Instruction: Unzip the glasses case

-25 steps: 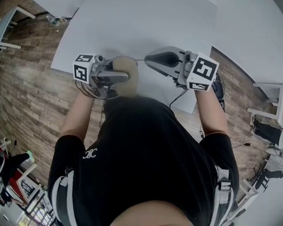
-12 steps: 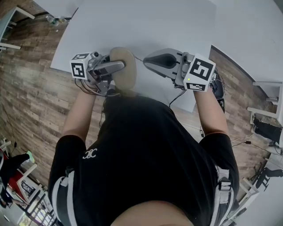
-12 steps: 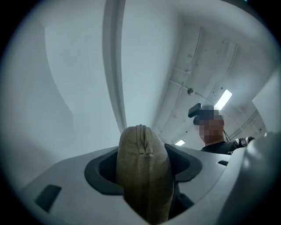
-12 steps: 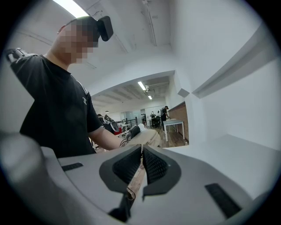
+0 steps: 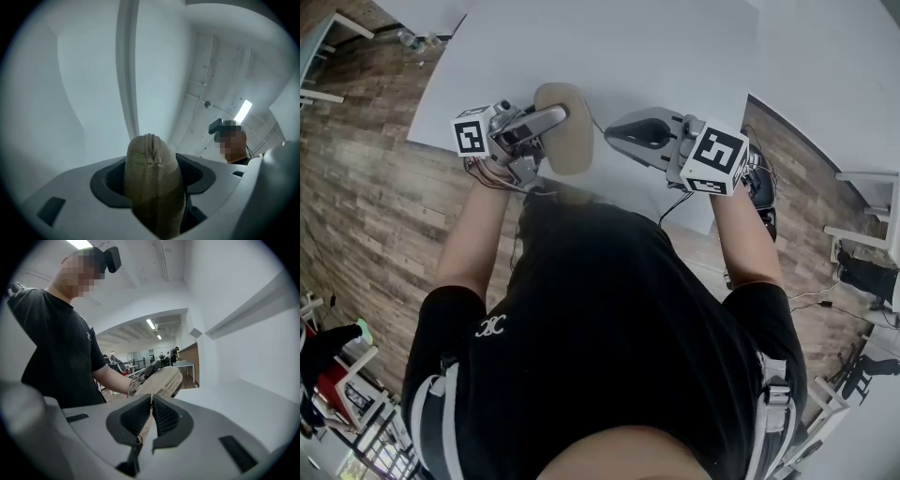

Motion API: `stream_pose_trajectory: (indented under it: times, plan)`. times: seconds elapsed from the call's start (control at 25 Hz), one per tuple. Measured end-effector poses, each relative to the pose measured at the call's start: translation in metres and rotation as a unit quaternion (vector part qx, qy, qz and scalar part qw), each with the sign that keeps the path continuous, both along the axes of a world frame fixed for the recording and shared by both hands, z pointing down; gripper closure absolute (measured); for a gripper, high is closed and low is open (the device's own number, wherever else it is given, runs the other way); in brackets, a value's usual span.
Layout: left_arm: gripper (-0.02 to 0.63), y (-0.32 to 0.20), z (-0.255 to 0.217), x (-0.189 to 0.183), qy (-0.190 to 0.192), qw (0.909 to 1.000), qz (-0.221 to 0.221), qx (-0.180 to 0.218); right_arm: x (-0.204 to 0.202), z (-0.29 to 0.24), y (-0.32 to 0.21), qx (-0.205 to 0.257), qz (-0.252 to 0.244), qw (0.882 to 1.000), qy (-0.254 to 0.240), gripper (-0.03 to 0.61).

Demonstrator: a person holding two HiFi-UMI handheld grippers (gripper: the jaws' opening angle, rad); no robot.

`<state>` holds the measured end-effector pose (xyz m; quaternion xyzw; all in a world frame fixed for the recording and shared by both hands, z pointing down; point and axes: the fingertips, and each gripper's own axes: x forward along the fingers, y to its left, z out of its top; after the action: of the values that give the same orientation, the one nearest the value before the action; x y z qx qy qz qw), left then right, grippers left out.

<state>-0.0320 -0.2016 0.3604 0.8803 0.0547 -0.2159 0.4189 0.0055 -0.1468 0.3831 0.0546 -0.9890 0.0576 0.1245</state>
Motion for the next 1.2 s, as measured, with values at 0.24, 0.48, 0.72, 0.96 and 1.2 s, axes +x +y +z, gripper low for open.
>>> stream_pose_trajectory:
  times: [0.24, 0.48, 0.72, 0.96, 1.2]
  plan:
    - [0.319, -0.009, 0.001, -0.006, 0.013, 0.9991, -0.020, -0.035, -0.005, 0.016, 0.003, 0.000, -0.003, 1.000, 0.027, 0.552]
    - [0.319, -0.023, 0.004, -0.014, 0.019, 0.9971, -0.047, -0.056, -0.006, 0.029, 0.002, -0.003, -0.002, 0.999, 0.045, 0.552]
    - [0.319, -0.034, 0.007, -0.013, 0.026, 0.9957, -0.058, -0.067, -0.005, 0.033, -0.001, -0.015, -0.001, 0.999, 0.044, 0.552]
    - [0.319, -0.043, 0.003, -0.021, 0.060, 0.9911, -0.084, -0.084, -0.003, 0.040, 0.013, -0.010, -0.014, 0.998, 0.063, 0.552]
    - [0.319, -0.047, -0.001, -0.025, 0.079, 0.9865, -0.105, -0.097, -0.014, 0.048, 0.031, -0.012, -0.029, 0.997, 0.072, 0.552]
